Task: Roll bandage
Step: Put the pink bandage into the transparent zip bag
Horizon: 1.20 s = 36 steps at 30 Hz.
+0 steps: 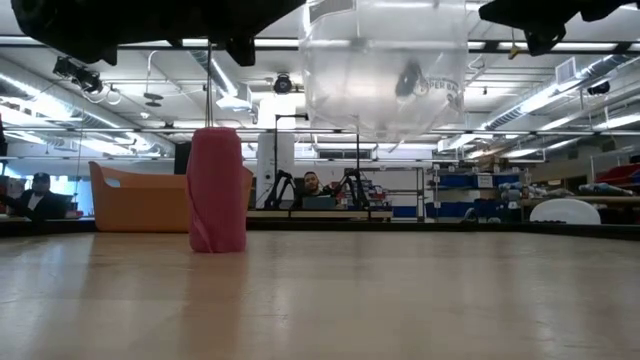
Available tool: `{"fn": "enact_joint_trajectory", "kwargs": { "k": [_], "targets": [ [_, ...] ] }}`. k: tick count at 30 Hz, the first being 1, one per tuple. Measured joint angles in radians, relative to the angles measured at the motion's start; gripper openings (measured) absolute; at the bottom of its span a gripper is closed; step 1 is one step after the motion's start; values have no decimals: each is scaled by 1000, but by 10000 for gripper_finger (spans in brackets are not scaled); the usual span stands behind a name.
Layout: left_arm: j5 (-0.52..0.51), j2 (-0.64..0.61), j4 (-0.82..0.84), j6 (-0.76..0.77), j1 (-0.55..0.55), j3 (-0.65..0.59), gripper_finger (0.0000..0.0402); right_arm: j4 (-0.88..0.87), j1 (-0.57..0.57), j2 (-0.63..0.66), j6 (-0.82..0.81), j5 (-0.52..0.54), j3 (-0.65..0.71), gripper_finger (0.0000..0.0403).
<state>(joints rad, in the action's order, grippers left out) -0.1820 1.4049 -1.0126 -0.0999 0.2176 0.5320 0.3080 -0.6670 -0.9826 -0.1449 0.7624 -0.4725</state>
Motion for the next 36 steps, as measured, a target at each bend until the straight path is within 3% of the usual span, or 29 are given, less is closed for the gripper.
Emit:
{"fn": "enact_joint_trajectory", "kwargs": {
  "k": [12,23,27,36],
  "targets": [
    [2,0,10,-1,1,0,1,25,86,-46,17,-82,0,130],
    [4,0,13,-3,1,0,1,119,101,-45,71,-108,-1,139],
    [10,0,12,-3,1,0,1,144,115,-46,64,-162,-1,137],
    [38,0,11,-4,1,0,1,157,119,-46,95,-157,-1,133]
  ]
}}
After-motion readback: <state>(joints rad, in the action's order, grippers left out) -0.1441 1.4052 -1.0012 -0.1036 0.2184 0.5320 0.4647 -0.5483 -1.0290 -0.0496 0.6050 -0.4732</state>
